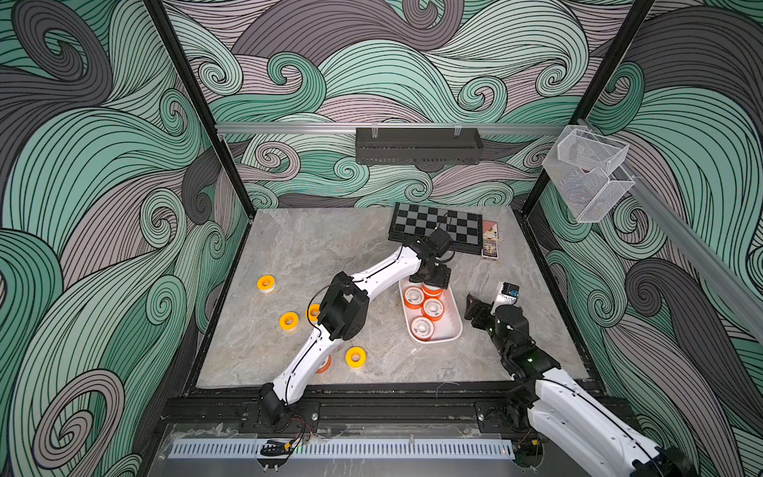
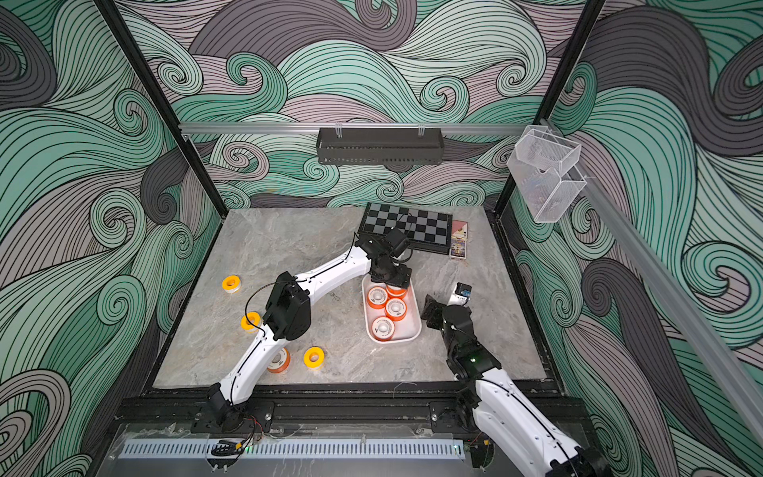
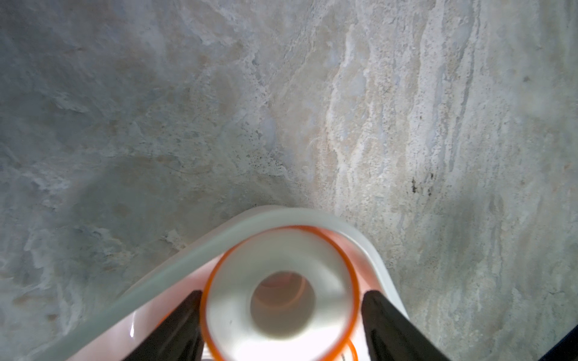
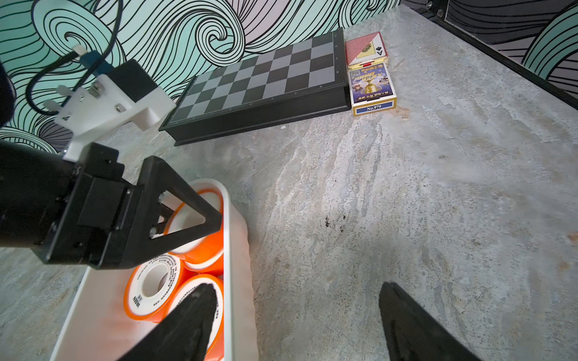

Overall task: Put the sealing tape into the storage box
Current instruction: Place the sealing tape in the storage box.

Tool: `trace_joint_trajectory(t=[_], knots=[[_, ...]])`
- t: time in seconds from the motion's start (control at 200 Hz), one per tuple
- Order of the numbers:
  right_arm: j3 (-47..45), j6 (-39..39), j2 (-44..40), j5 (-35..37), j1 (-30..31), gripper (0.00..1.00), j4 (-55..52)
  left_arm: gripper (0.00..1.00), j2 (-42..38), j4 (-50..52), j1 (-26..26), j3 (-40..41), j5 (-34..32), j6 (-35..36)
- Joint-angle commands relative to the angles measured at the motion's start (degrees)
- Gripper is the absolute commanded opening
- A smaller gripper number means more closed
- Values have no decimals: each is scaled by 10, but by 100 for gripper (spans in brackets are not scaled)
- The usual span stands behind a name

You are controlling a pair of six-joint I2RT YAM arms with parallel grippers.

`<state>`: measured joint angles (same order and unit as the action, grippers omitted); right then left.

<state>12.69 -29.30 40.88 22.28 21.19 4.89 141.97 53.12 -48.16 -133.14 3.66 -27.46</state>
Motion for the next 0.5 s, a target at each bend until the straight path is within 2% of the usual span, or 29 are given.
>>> trace_joint_trajectory(t=[0.0,0.265,0.385,0.49], knots=[[-4,3,1,-8,-3,86,11,84,-2,16,-4,-21,-6,15],[-5,4,-3,-11,-3,86,10,84,-35,22,-4,-24,-13,25],[-2,9,-7,-16,-3,87,6,84,-84,31,-4,-22,-19,33],[4,24,-23,-30,-3,90,-3,84,-146,73,-3,-15,-63,36]])
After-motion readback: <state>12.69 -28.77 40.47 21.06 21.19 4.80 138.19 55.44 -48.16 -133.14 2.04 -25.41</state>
